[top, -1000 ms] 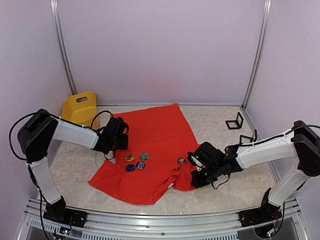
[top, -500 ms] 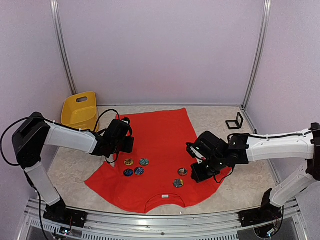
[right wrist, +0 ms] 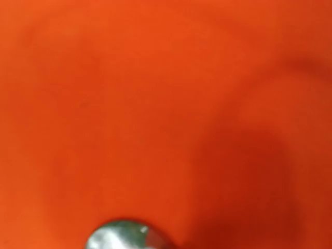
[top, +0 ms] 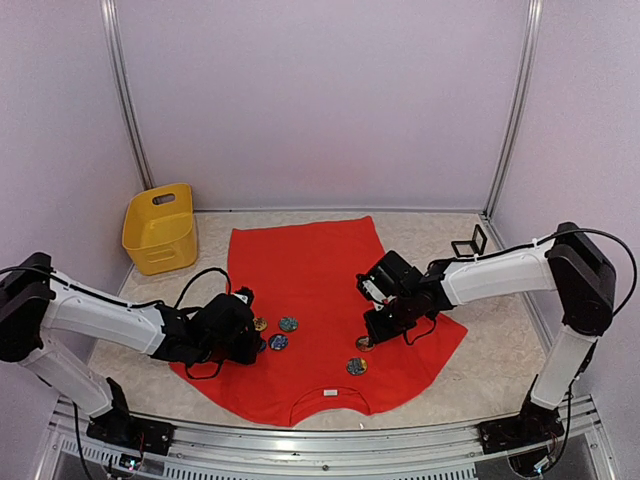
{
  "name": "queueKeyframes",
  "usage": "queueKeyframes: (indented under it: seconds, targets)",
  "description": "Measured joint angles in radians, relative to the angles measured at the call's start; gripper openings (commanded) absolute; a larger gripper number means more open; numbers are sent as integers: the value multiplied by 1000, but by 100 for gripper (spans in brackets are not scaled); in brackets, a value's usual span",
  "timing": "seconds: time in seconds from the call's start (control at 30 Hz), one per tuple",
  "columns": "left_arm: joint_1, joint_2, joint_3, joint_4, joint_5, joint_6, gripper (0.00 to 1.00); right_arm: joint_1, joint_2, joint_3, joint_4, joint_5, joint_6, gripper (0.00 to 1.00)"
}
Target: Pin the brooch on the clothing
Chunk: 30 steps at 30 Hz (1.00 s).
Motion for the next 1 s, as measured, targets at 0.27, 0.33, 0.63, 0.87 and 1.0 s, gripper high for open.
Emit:
queueKeyframes:
  seconds: [0.27, 0.33, 0.63, 0.87, 1.0]
  targets:
    - [-2, 9, -69, -21, -7, -142, 55, -24, 5, -32, 22, -14, -12, 5]
    - [-1, 6, -69, -26, -15, -154, 55, -44, -25, -46, 18, -8, -15, 6]
    - [69, -205, -104, -112, -80, -176, 58, -259, -197, -167, 53, 23, -37, 30]
    - [280, -363, -124, -35, -130, -101, 84, -514, -327, -344, 246, -83, -68, 79]
    - [384, -444, -185, 118, -240, -53, 94, -647, -478, -437, 450, -105, -81, 84]
